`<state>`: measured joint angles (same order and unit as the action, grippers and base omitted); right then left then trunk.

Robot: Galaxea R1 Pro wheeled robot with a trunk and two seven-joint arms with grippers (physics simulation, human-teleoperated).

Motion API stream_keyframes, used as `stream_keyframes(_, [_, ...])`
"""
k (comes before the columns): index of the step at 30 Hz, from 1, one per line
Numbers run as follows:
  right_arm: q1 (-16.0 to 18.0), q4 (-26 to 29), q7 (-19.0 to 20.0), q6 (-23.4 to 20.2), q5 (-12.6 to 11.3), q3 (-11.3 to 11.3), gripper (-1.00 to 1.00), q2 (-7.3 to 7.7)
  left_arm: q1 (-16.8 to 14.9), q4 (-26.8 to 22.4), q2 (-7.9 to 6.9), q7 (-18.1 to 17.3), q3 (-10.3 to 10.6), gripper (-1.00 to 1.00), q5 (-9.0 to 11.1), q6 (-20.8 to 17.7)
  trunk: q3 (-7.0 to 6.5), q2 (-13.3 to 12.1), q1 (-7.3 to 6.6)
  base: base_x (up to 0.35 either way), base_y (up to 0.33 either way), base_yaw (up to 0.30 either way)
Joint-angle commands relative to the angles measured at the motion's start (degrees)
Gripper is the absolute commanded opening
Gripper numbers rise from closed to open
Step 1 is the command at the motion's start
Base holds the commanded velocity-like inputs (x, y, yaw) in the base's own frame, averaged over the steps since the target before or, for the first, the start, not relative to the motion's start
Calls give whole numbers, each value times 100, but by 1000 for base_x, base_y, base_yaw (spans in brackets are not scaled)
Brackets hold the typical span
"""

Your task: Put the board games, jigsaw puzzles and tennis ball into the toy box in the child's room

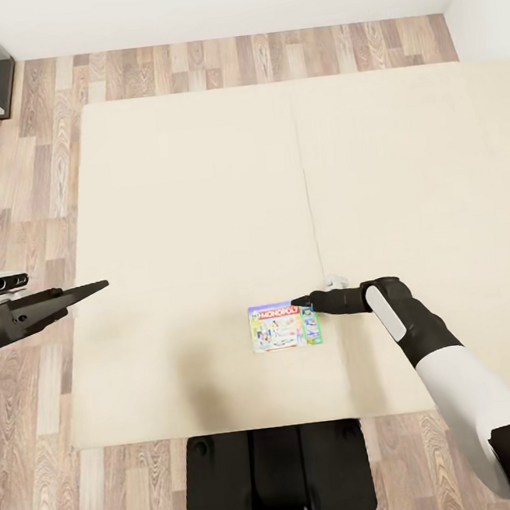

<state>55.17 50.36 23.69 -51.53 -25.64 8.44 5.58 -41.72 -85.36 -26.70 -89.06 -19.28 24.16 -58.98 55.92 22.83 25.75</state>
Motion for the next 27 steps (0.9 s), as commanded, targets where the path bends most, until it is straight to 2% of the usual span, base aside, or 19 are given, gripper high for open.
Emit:
stream_keyframes(1, [2, 3, 30, -15, 24, 8, 100, 4, -2, 2, -1, -23, 2, 100, -3, -61, 6, 9, 4, 0, 238, 0])
stream_keyframes(6, [1, 0, 30, -15, 24, 8, 100, 5, -2, 2, -1, -23, -3, 100, 0, -61, 6, 9, 4, 0, 184, 0])
stream_keyframes(17, [2, 16, 39, -34, 24, 8, 100, 12, -2, 2, -1, -23, -6, 100, 1, -61, 6, 9, 4, 0, 17, 0])
stream_keyframes(27, [1, -14, 25, -70, 19, 22, 100, 13, -2, 2, -1, -23, 4, 100, -5, -61, 6, 9, 4, 0, 86, 0])
